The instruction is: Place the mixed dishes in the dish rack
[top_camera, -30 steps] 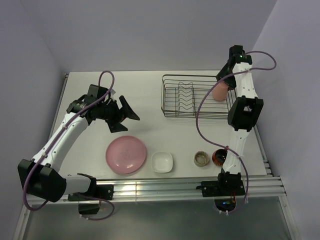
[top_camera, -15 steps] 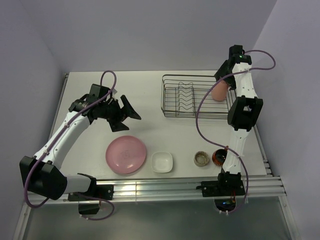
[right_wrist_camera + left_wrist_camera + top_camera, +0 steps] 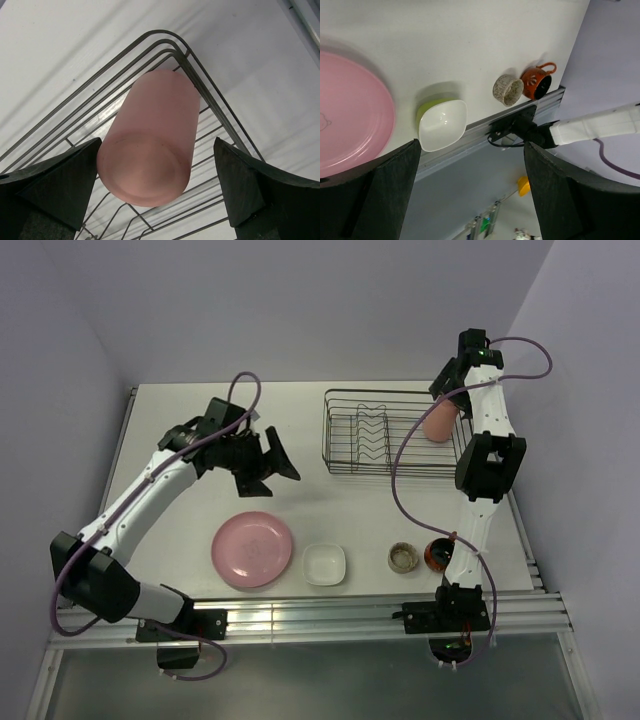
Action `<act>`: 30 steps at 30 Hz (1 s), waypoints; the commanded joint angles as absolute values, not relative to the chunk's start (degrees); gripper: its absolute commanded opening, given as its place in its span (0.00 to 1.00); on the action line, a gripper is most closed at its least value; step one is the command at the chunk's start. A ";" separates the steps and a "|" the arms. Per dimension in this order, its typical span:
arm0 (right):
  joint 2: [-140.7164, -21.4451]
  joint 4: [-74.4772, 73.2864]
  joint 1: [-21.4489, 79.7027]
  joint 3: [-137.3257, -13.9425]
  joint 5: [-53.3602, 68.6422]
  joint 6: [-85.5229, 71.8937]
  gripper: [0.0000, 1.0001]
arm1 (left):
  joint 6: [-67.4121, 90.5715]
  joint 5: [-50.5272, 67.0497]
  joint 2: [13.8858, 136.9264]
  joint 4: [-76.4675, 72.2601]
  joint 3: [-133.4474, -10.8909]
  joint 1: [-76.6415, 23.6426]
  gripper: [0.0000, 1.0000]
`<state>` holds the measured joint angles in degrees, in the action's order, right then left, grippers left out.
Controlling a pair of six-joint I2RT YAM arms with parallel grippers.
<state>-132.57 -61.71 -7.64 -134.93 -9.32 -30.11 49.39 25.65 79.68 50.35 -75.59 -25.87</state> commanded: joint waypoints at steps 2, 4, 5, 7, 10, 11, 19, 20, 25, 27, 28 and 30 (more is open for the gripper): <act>-125.25 -61.43 -7.56 -133.69 -12.92 -28.74 1.00 | 46.14 21.89 84.10 53.17 -83.40 -33.64 0.91; -122.10 -61.26 -7.56 -132.11 -12.75 -28.22 1.00 | 45.44 21.01 87.00 53.70 -86.65 -35.85 0.91; -120.95 -61.09 -7.56 -130.45 -12.74 -28.04 1.00 | 45.27 20.48 88.06 53.88 -87.62 -37.95 0.91; -118.57 -61.17 -7.65 -129.12 -13.53 -27.51 1.00 | 44.30 19.43 91.13 54.66 -91.22 -39.98 0.91; -116.38 -62.05 -8.08 -127.53 -15.03 -26.37 1.00 | 43.33 17.49 95.18 56.07 -95.70 -43.67 0.91; -115.76 -62.05 -8.35 -126.14 -14.94 -26.11 1.00 | 43.24 16.88 96.14 56.34 -96.67 -45.68 0.91; -111.62 -64.14 -10.46 -126.11 -14.15 -25.22 1.00 | 41.84 15.30 105.81 58.79 -107.57 -52.82 0.90; -110.84 -64.68 -10.46 -125.95 -13.98 -25.22 1.00 | 41.66 14.94 106.60 58.97 -108.19 -54.04 0.90; -97.23 -64.51 -11.07 -116.05 -10.38 -29.08 1.00 | 40.61 15.82 113.10 58.10 -112.84 -57.04 0.86; -90.74 -64.51 -11.07 -112.69 -7.84 -30.92 1.00 | 40.34 15.91 116.18 57.92 -115.82 -58.44 0.83; -88.88 -64.86 -10.99 -110.24 -7.21 -31.37 1.00 | 39.99 16.00 117.32 57.92 -117.06 -58.88 0.82; -83.97 -66.97 -10.99 -108.29 -7.03 -32.34 1.00 | 39.73 15.91 120.31 57.92 -120.04 -59.76 0.80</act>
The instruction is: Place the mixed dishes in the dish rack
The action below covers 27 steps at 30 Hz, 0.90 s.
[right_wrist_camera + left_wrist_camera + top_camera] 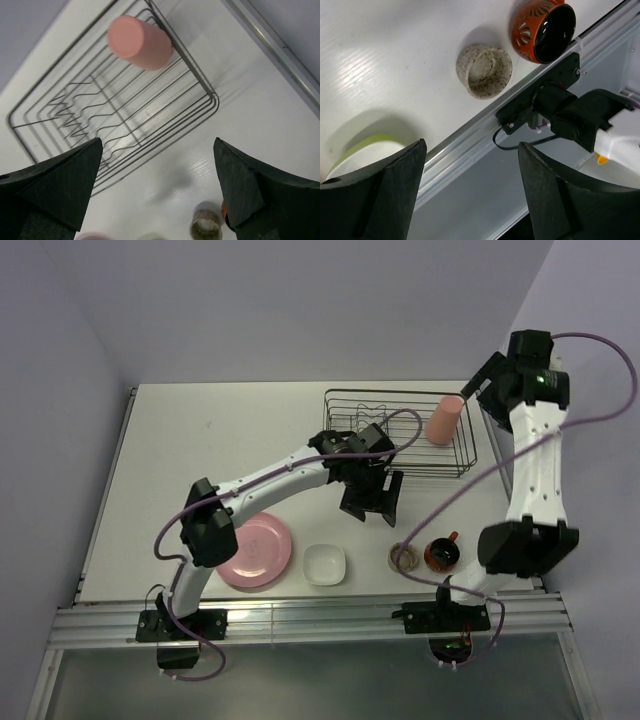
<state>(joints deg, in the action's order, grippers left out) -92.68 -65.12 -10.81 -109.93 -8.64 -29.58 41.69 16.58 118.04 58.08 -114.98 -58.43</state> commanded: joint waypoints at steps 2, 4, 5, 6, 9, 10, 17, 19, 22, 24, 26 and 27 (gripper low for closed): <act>-80.88 -69.33 -11.07 -106.00 -6.94 -33.04 0.99 | 39.90 16.78 122.51 56.87 -122.16 -60.46 0.79; -76.13 -70.66 -11.07 -104.42 -7.30 -34.01 0.99 | 40.51 17.75 123.92 55.82 -123.30 -60.91 0.76; -74.46 -71.71 -11.07 -104.24 -7.21 -34.10 0.98 | 40.78 18.54 125.40 55.11 -124.01 -61.43 0.76; -71.49 -72.41 -10.99 -103.98 -7.21 -34.80 0.98 | 41.13 18.89 126.12 54.67 -125.41 -61.70 0.75; -66.73 -74.09 -10.99 -103.10 -3.96 -34.72 0.98 | 42.62 21.08 128.49 53.01 -127.26 -62.40 0.73; -65.75 -74.35 -11.07 -102.40 -2.48 -34.80 0.98 | 42.80 21.35 128.93 52.65 -127.70 -62.58 0.73; -58.10 -76.54 -11.07 -98.44 9.40 -35.25 0.97 | 44.30 19.09 129.04 52.81 -128.15 -63.19 0.72; -57.39 -77.08 -11.07 -98.00 9.75 -34.19 0.97 | 43.86 14.27 126.31 53.61 -123.25 -62.85 0.74; -56.78 -76.65 -11.07 -96.77 10.72 -33.49 0.97 | 43.24 8.38 118.50 53.35 -111.30 -61.44 0.74; -56.25 -76.20 -11.07 -95.46 12.03 -33.66 0.97 | 42.37 4.94 112.70 54.22 -103.38 -61.00 0.74; -55.90 -75.06 -10.99 -94.40 13.09 -34.10 0.97 | 42.28 0.38 107.44 55.36 -98.90 -60.91 0.74; -55.46 -74.71 -10.99 -93.79 13.62 -34.36 0.97 | 42.71 0.35 105.58 56.07 -94.61 -60.82 0.75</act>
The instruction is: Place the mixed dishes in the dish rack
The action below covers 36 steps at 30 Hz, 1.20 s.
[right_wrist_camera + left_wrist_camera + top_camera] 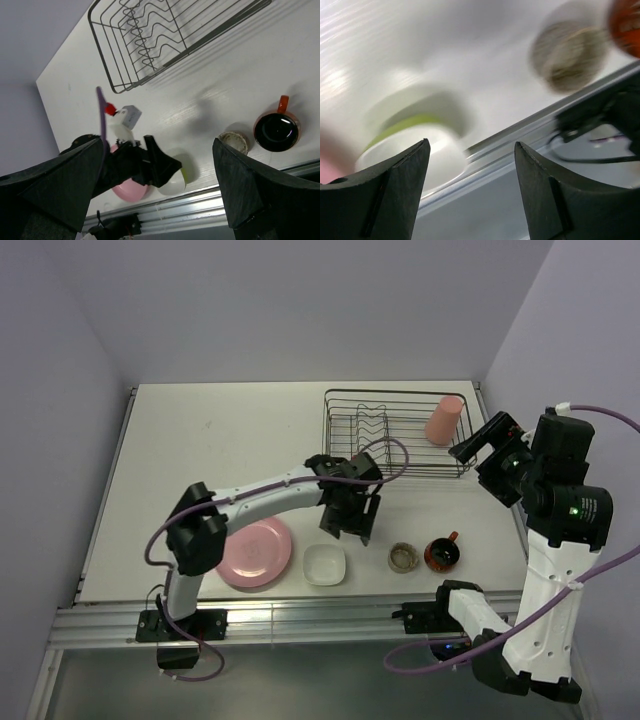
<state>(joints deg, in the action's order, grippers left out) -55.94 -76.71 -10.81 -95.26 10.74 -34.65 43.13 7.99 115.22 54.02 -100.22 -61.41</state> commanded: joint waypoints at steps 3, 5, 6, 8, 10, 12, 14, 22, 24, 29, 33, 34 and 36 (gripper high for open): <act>-55.20 -73.57 -10.99 -91.68 15.38 -34.28 0.97 | 44.38 -3.25 98.81 55.90 -86.77 -59.60 0.75; -55.19 -73.21 -10.99 -90.71 16.08 -34.02 0.97 | 45.08 -3.43 94.86 55.63 -82.38 -57.49 0.75; -55.11 -73.13 -10.99 -90.44 16.26 -33.84 0.97 | 45.26 -3.51 93.70 55.72 -81.40 -56.70 0.74; -55.11 -73.04 -10.99 -90.09 17.22 -33.75 0.97 | 45.26 -2.90 91.68 55.81 -78.77 -55.02 0.72; -55.11 -72.95 -10.99 -89.65 17.93 -33.75 0.97 | 45.26 -1.59 90.97 55.55 -77.09 -54.76 0.72; -55.02 -72.51 -10.90 -89.47 18.89 -33.84 0.97 | 45.87 -0.44 90.00 54.67 -73.93 -54.76 0.71; -55.19 -72.42 -10.90 -89.47 19.25 -33.66 0.96 | 46.14 2.45 89.21 52.13 -70.68 -54.76 0.70; -55.63 -73.56 -10.11 -91.05 21.00 -31.91 0.96 | 45.18 6.41 90.61 48.34 -68.12 -54.14 0.60; -55.64 -73.92 -10.11 -91.05 21.62 -31.55 0.96 | 44.74 7.47 90.97 47.20 -67.59 -54.05 0.59; -55.90 -74.35 -10.02 -91.40 21.97 -30.94 0.96 | 44.38 9.66 92.63 45.09 -66.27 -53.88 0.57; -56.34 -74.44 -9.93 -92.37 21.97 -30.59 0.96 | 44.12 9.67 93.95 44.56 -65.66 -53.79 0.56; -56.42 -74.36 -9.93 -92.37 21.97 -30.59 0.95 | 44.21 9.49 94.04 44.39 -65.31 -53.79 0.56; -56.43 -74.27 -9.84 -92.20 22.24 -30.67 0.95 | 43.95 9.67 94.39 43.95 -64.87 -53.61 0.54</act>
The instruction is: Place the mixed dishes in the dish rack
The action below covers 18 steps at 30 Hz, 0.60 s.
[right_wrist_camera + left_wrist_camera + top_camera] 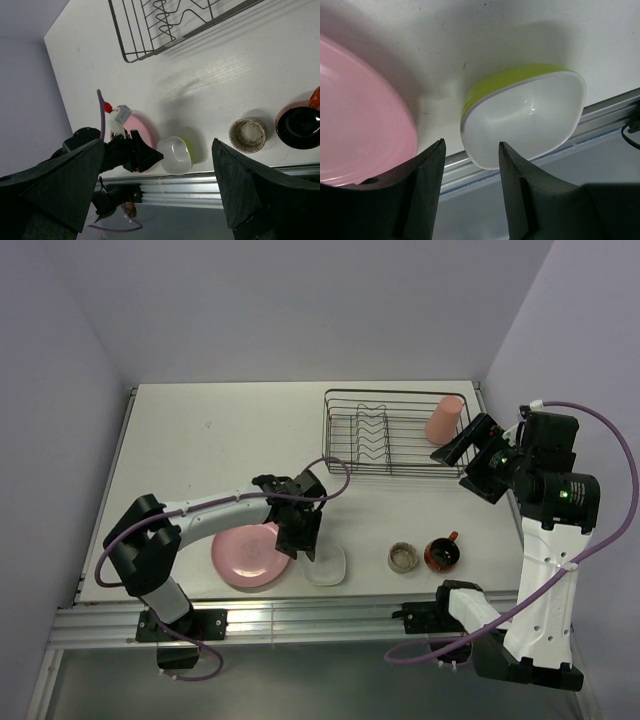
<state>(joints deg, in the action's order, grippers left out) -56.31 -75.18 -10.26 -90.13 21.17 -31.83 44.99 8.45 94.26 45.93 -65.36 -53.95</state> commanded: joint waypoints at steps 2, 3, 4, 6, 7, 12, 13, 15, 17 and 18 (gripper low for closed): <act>-56.51 -74.09 -9.84 -92.02 22.41 -30.67 0.95 | 43.77 9.84 94.83 43.24 -64.16 -53.44 0.51; -56.51 -74.09 -9.84 -91.93 22.50 -30.67 0.95 | 43.60 10.02 95.18 42.98 -63.99 -53.44 0.50; -56.51 -74.09 -9.76 -91.85 22.59 -30.59 0.95 | 43.51 10.45 95.71 42.72 -63.81 -53.35 0.49; -56.51 -74.09 -9.76 -91.93 22.68 -30.59 0.96 | 43.33 10.90 96.24 41.84 -63.28 -53.35 0.47; -56.60 -74.18 -9.67 -92.02 22.76 -30.50 0.96 | 43.42 11.42 96.50 41.49 -63.02 -53.35 0.45; -56.78 -74.18 -9.49 -92.02 22.94 -30.50 0.96 | 42.98 12.04 97.56 40.34 -63.28 -53.26 0.41; -56.86 -74.18 -9.41 -92.20 22.94 -30.50 0.95 | 42.98 12.13 97.91 40.17 -63.11 -53.26 0.41; -57.04 -74.27 -9.32 -92.55 22.94 -30.41 0.95 | 42.98 12.39 97.91 39.55 -63.02 -53.17 0.38; -57.39 -74.35 -9.23 -92.81 23.03 -30.23 0.95 | 42.80 12.22 97.91 39.46 -63.11 -53.00 0.31; -57.48 -74.36 -9.14 -92.81 23.20 -30.15 0.96 | 42.63 12.22 97.74 39.38 -63.11 -52.82 0.27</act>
